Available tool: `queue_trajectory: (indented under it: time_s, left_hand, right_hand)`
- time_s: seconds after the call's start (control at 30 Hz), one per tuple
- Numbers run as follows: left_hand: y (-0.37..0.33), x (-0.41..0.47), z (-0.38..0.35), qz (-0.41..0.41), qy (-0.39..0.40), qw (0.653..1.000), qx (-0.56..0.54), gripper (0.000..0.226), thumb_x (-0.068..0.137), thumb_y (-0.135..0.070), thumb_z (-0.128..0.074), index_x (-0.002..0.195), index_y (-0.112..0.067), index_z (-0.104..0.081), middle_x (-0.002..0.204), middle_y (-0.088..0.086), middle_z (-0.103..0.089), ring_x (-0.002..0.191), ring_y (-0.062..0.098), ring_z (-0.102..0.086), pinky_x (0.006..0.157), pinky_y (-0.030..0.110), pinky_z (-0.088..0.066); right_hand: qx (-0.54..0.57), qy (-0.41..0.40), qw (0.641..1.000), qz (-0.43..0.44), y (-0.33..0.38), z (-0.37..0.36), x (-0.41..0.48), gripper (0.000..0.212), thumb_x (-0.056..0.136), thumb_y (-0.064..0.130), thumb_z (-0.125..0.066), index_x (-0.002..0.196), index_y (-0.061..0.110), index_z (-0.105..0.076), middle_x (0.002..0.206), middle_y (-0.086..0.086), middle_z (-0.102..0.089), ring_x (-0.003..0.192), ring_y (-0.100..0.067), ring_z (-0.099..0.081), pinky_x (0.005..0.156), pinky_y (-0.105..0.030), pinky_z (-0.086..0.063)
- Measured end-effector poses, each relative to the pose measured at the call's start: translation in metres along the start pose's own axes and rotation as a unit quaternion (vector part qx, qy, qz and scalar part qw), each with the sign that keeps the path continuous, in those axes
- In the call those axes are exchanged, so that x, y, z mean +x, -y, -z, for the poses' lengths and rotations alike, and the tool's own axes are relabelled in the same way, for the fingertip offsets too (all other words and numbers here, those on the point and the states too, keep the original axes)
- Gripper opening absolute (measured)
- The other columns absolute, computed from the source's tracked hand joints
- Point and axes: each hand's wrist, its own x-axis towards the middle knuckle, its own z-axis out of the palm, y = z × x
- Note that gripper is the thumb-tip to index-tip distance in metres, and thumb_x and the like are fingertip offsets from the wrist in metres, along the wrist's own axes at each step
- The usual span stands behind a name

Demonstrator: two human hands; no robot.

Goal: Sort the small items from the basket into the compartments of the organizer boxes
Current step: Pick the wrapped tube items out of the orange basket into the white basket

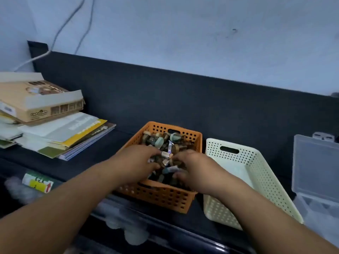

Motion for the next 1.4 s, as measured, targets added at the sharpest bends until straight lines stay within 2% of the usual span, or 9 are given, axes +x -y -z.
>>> queue_trajectory:
  time_s: [0.37,0.43,0.63,0.87,1.0,1.1,1.17,1.3,1.4]
  left_hand:
    - [0.021,0.079,0.008,-0.074,0.063,0.994,0.042,0.020,0.091,-0.027,-0.058,0.110,-0.030,-0.064,0.107,-0.007,-0.063,0.093,0.011,-0.058,0.076,0.028,-0.049]
    - [0.020,0.087,0.005,-0.090,0.079,0.992,0.044,0.021,0.091,-0.026,-0.059,0.111,-0.028,-0.065,0.110,-0.005,-0.064,0.096,0.013,-0.058,0.080,0.030,-0.050]
    - [0.019,0.110,-0.009,-0.133,0.080,0.977,0.149,0.015,0.090,-0.024,-0.057,0.101,-0.027,-0.066,0.100,-0.001,-0.058,0.099,0.021,-0.052,0.089,0.040,-0.048]
    - [0.010,0.128,-0.020,-0.185,0.110,0.942,0.258,0.023,0.086,-0.014,-0.055,0.101,-0.031,-0.058,0.091,-0.011,-0.056,0.102,0.018,-0.049,0.100,0.038,-0.030]
    - [0.011,0.128,-0.014,-0.190,0.115,0.959,0.175,0.015,0.085,-0.025,-0.060,0.086,-0.038,-0.054,0.080,-0.018,-0.051,0.093,0.010,-0.048,0.098,0.035,-0.030]
    - [0.002,0.125,-0.004,-0.169,0.118,0.978,-0.046,0.008,0.085,-0.026,-0.063,0.086,-0.034,-0.063,0.081,-0.002,-0.067,0.067,0.010,-0.054,0.069,0.031,-0.041]
    - [-0.015,0.122,-0.001,-0.180,0.114,0.959,-0.185,0.006,0.083,-0.026,-0.067,0.084,-0.032,-0.067,0.077,0.002,-0.069,0.060,0.013,-0.053,0.058,0.033,-0.043]
    - [-0.060,0.116,-0.016,-0.217,0.121,0.935,-0.252,0.004,0.084,-0.030,-0.068,0.087,-0.032,-0.068,0.071,-0.006,-0.062,0.056,0.010,-0.050,0.057,0.030,-0.041]
    - [-0.089,0.114,-0.033,-0.222,0.121,0.930,-0.267,0.010,0.087,-0.027,-0.064,0.096,-0.028,-0.069,0.070,-0.009,-0.056,0.050,0.004,-0.045,0.054,0.022,-0.037]
  right_hand:
    - [0.009,0.092,0.994,-0.065,0.006,-0.016,0.040,0.014,0.090,0.031,-0.064,0.102,0.024,-0.066,0.101,0.001,-0.064,0.094,-0.020,-0.059,0.080,-0.031,-0.051]
    - [0.023,0.065,0.995,-0.071,0.005,-0.019,0.042,0.007,0.091,0.031,-0.062,0.087,0.026,-0.061,0.089,0.003,-0.062,0.086,-0.020,-0.059,0.072,-0.029,-0.048]
    - [0.189,-0.108,0.966,-0.141,-0.007,-0.014,0.027,0.008,0.090,0.029,-0.064,0.083,0.025,-0.063,0.080,0.005,-0.066,0.076,-0.011,-0.063,0.071,-0.033,-0.053]
    - [0.268,-0.192,0.926,-0.186,-0.025,-0.005,0.001,0.016,0.088,0.019,-0.068,0.073,0.022,-0.065,0.056,0.015,-0.057,0.053,0.003,-0.048,0.052,-0.012,-0.037]
    - [0.236,-0.222,0.916,-0.239,-0.049,-0.004,-0.011,0.026,0.088,0.026,-0.067,0.070,0.010,-0.058,0.052,0.007,-0.042,0.046,-0.004,-0.034,0.047,-0.017,-0.029]
    - [0.218,-0.239,0.906,-0.274,-0.066,0.001,-0.019,0.031,0.089,0.025,-0.066,0.063,0.014,-0.053,0.047,0.010,-0.041,0.043,-0.005,-0.034,0.044,-0.018,-0.028]
    - [0.209,-0.246,0.900,-0.293,-0.076,0.004,-0.025,0.035,0.089,0.023,-0.066,0.059,0.018,-0.047,0.045,0.010,-0.040,0.042,-0.006,-0.033,0.043,-0.018,-0.028]
    - [0.179,-0.236,0.902,-0.314,-0.088,0.005,-0.032,0.005,0.090,0.027,-0.066,0.090,0.022,-0.063,0.068,0.012,-0.059,0.056,-0.001,-0.050,0.052,-0.014,-0.034]
    - [0.169,-0.264,0.894,-0.320,-0.096,0.005,-0.037,0.022,0.089,0.027,-0.067,0.109,0.019,-0.067,0.084,0.012,-0.066,0.076,-0.004,-0.060,0.064,-0.016,-0.040]
